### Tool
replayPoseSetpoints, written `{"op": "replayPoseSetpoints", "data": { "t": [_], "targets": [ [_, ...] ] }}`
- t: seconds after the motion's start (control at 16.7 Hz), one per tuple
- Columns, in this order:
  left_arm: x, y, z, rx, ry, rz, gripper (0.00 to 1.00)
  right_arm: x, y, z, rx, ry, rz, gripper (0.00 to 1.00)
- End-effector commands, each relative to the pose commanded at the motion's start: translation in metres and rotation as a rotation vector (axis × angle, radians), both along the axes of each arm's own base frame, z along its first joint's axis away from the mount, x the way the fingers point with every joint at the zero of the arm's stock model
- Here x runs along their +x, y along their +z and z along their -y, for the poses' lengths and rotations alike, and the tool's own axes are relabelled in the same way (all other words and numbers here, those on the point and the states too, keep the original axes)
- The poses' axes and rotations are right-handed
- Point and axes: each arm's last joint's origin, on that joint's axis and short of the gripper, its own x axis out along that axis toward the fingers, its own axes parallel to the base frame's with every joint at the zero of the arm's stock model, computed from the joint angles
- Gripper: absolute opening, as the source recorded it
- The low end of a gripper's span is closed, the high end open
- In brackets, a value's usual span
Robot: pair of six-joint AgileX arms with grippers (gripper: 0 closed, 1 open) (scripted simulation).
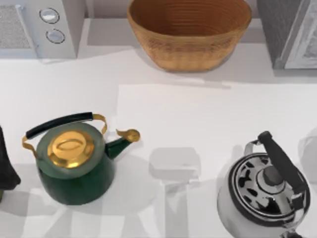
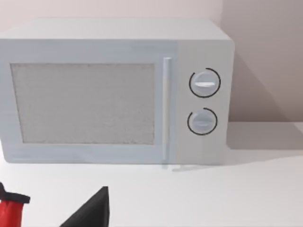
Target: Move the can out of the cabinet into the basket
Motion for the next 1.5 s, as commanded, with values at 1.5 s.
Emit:
{"op": "replayPoseSetpoints", "data": {
  "t": [1.5],
  "targets": [
    [0.000, 0.000, 0.000, 0.000, 0.000, 0.000, 1.00, 0.148, 0.150, -0.069, 0.008, 0.001, 0.059, 0.00]
  ]
}}
